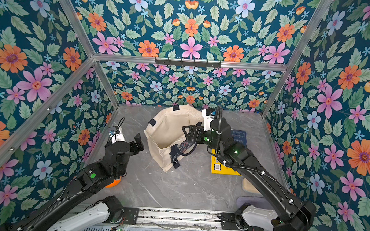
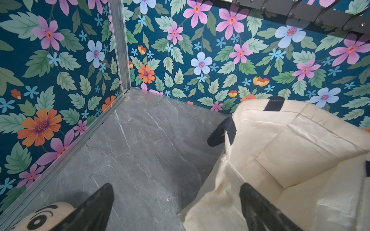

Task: Take out the books from the canvas bag
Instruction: Adjust the canvas bag at the center of the board, then reset both arms

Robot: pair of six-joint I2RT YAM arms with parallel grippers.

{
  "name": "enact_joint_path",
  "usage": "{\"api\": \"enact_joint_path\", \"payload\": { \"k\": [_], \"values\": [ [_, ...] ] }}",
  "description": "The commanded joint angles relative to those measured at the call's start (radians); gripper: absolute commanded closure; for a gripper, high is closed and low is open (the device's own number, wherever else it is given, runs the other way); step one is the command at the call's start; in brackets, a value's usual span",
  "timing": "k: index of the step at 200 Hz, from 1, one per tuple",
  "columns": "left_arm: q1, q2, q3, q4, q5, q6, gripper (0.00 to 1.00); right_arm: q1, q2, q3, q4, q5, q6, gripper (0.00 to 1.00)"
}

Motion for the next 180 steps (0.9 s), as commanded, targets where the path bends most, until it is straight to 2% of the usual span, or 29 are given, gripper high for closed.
{"api": "enact_joint_path", "payload": {
  "k": [1,35,64,96,107,121,147,162,180],
  "values": [
    [0.001,-0.017,-0.034,0.122,-0.038,0.061,0.00,0.000,-0.076,-0.054,-0.034,0.112,-0.121,0.01],
    [0.001,-0.016,-0.085,0.222,-0.060,0.201,0.00,0.001,-0.221,-0.207,-0.015,0.366,-0.192,0.01],
    [0.003,-0.044,-0.177,0.370,-0.103,0.292,0.00,0.001,-0.342,-0.392,0.091,0.507,-0.324,0.01],
    [0.015,-0.048,-0.263,0.465,-0.107,0.297,0.00,-0.009,-0.447,-0.580,0.246,0.713,-0.485,0.01],
    [0.022,-0.044,-0.291,0.499,-0.110,0.302,0.00,-0.040,-0.461,-0.629,0.287,0.721,-0.526,0.01],
    [0.034,-0.041,-0.338,0.566,-0.102,0.335,0.00,-0.076,-0.454,-0.650,0.294,0.705,-0.494,0.01],
    [0.080,-0.017,-0.408,0.686,-0.070,0.407,0.00,-0.165,-0.366,-0.694,0.368,0.671,-0.490,0.01],
    [0.135,0.014,-0.417,0.700,-0.010,0.418,0.00,-0.232,-0.307,-0.719,0.413,0.666,-0.483,0.01],
    [0.203,0.052,-0.429,0.731,0.075,0.433,0.00,-0.294,-0.241,-0.791,0.557,0.668,-0.492,0.01]
  ]
}}
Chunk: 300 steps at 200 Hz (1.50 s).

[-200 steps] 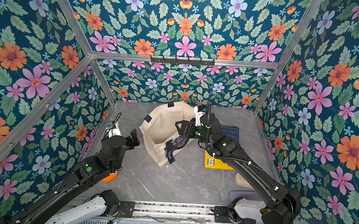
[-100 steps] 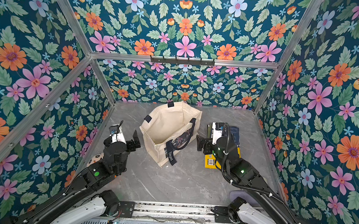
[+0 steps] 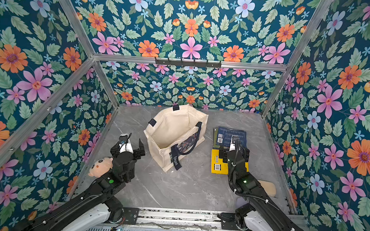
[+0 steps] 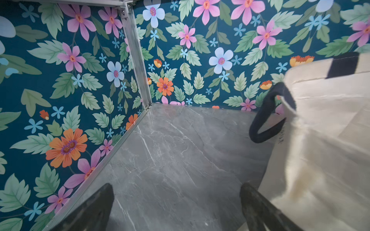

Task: Take out the books from the canvas bag
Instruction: Reset both arms

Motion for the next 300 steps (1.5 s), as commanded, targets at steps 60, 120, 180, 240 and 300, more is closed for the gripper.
{"api": "enact_joint_path", "payload": {
  "k": [60,120,180,240,300],
  "values": [
    [0.242,0.223,-0.021,0.245,0.253,0.057,0.00,-0.280,0.171,-0.189,0.497,-0.179,-0.030,0.01],
    [0.385,0.338,-0.057,0.397,0.324,0.043,0.00,-0.325,0.416,-0.199,0.748,-0.229,-0.049,0.01],
    [0.463,0.445,-0.056,0.519,0.396,0.047,0.00,-0.400,0.567,-0.207,0.885,-0.316,0.005,0.01],
    [0.550,0.548,-0.048,0.574,0.440,0.021,0.00,-0.414,0.610,-0.188,0.907,-0.310,0.004,0.01],
    [0.639,0.687,-0.054,0.724,0.507,-0.040,0.00,-0.414,0.600,-0.184,0.886,-0.310,0.012,0.01]
  ]
}}
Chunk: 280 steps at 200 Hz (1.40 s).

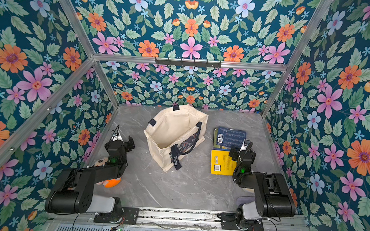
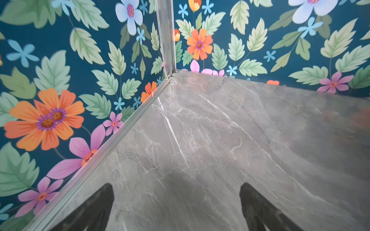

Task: Take out the books from the canvas bag
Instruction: Reset both arms

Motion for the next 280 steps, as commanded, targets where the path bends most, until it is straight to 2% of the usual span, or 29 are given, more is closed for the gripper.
{"api": "enact_joint_path", "payload": {
  "k": [1,42,57,114,280],
  "values": [
    [0.032,0.037,-0.001,0.105,0.037,-0.057,0.00,0.000,0.005,-0.001,0.049,0.004,-0.001,0.01],
    [0.049,0.114,0.016,0.150,0.288,0.020,0.00,0.000,0.003,0.000,0.040,0.001,0.001,0.01],
    [0.048,0.134,-0.006,0.211,0.338,0.045,0.00,0.000,0.003,0.000,0.042,0.002,0.001,0.01],
    [0.012,0.190,-0.042,0.328,0.299,0.081,0.00,0.001,0.003,0.000,0.042,0.002,0.001,0.01],
    [0.011,0.185,-0.046,0.333,0.301,0.081,0.00,0.001,0.003,0.002,0.035,-0.003,0.002,0.01]
  ]
}}
